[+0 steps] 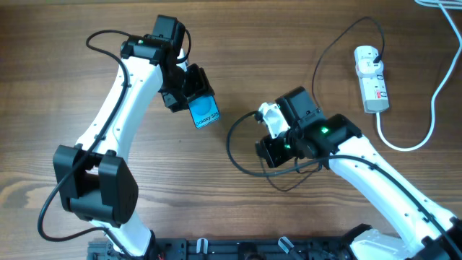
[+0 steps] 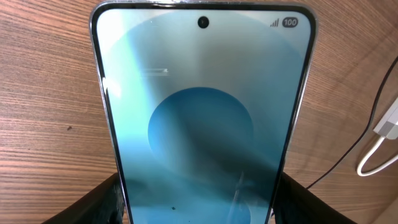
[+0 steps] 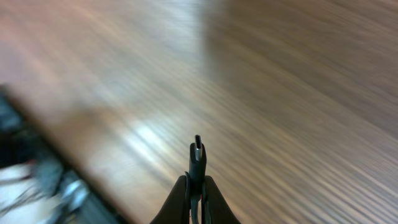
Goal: Plug charger to phone and switch on socket
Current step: 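Grasp the cable plug with the right gripper and lift it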
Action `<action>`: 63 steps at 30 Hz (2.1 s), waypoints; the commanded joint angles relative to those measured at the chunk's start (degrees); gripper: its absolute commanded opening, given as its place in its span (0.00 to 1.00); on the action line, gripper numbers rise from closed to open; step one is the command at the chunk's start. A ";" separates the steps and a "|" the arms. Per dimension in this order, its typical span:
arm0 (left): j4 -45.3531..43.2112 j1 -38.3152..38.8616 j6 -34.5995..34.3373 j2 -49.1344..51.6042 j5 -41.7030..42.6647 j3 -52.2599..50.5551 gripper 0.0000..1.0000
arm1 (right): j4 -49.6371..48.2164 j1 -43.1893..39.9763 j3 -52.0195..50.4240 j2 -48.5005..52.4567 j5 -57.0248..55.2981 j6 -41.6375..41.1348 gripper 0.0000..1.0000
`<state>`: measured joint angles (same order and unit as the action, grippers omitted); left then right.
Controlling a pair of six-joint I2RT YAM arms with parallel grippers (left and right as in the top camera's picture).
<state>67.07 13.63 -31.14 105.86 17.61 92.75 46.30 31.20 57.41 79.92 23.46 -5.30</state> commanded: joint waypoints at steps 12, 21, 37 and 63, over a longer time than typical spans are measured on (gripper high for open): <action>-0.24 -0.35 3.98 -0.98 -2.71 1.14 0.44 | -18.08 7.43 0.04 5.97 21.59 -13.33 0.05; 0.81 -0.24 7.26 -0.98 -2.71 1.14 0.42 | -32.02 6.75 1.66 15.12 18.08 -24.87 0.04; 0.94 -0.24 11.47 -0.98 -2.71 1.14 0.38 | -37.31 4.35 1.64 16.90 26.40 -29.59 0.04; 0.90 -0.24 11.43 -0.98 -2.67 1.14 0.36 | -34.49 5.29 1.64 17.66 21.55 -30.67 0.05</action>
<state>67.88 13.58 -20.60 105.86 14.83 92.75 9.63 36.60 57.93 96.49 45.84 -37.34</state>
